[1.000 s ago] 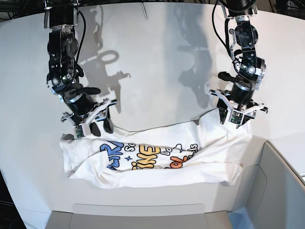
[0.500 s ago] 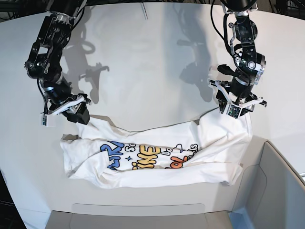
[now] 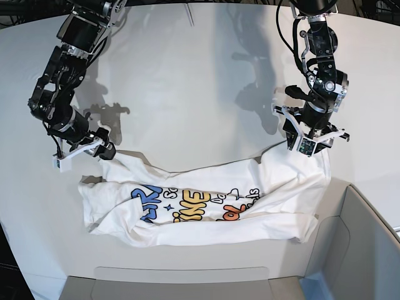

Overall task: Layout the t-shirt on the table in an organized manner, then fold the t-shirt properly
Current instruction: 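Release the shirt and regrasp its edge with the right gripper, then grasp the shirt edge near the left gripper with the left gripper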

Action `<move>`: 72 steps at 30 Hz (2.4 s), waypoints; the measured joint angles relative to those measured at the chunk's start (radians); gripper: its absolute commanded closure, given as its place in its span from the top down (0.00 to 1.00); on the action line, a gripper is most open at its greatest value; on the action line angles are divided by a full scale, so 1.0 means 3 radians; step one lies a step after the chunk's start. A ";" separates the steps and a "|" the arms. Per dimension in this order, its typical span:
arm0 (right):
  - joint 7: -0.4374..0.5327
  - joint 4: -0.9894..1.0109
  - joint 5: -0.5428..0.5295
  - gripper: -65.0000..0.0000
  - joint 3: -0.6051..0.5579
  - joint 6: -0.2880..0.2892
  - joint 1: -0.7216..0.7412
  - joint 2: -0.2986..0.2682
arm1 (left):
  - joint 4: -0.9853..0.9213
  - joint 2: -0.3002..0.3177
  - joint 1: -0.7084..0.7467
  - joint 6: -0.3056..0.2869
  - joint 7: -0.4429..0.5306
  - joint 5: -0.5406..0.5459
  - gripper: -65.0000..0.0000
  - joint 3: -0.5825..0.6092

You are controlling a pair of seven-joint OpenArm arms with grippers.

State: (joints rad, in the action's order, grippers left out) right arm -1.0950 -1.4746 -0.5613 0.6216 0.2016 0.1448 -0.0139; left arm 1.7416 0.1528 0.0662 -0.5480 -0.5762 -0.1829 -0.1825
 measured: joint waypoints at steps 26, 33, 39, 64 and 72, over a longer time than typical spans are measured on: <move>0.0618 0.1467 0.0003 0.23 -0.0399 -0.0033 0.0716 -0.0036 | 0.0000 0.0000 0.0000 0.0000 0.0000 0.0000 0.45 0.0000; 0.0540 0.0923 0.0014 0.00 -0.0750 -0.0039 0.0521 0.0009 | 0.0000 0.0000 -0.0005 0.0000 0.0000 0.0000 0.45 -0.0003; 0.0556 0.0504 0.0027 0.00 -0.0935 -0.0051 0.0385 -0.0011 | 0.0000 -0.0001 -0.0005 0.0000 0.0000 0.0000 0.45 -0.0003; 0.0875 -0.1483 0.0153 0.00 -0.1119 -0.0027 -0.0278 -0.0027 | 0.0000 -0.0055 0.0003 0.0003 0.0186 0.0000 0.44 -0.0005; 0.0886 -0.1483 0.0151 0.00 -0.1119 -0.0027 -0.0309 -0.0025 | -0.0008 -0.0066 -0.0010 -0.0010 0.0192 0.0045 0.33 -0.0203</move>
State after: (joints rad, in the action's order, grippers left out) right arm -0.8291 -1.9194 -0.5159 0.2859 0.1936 0.0521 -0.0216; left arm 1.7393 0.1329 0.0631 -0.5510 -0.5186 -0.1696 -0.2436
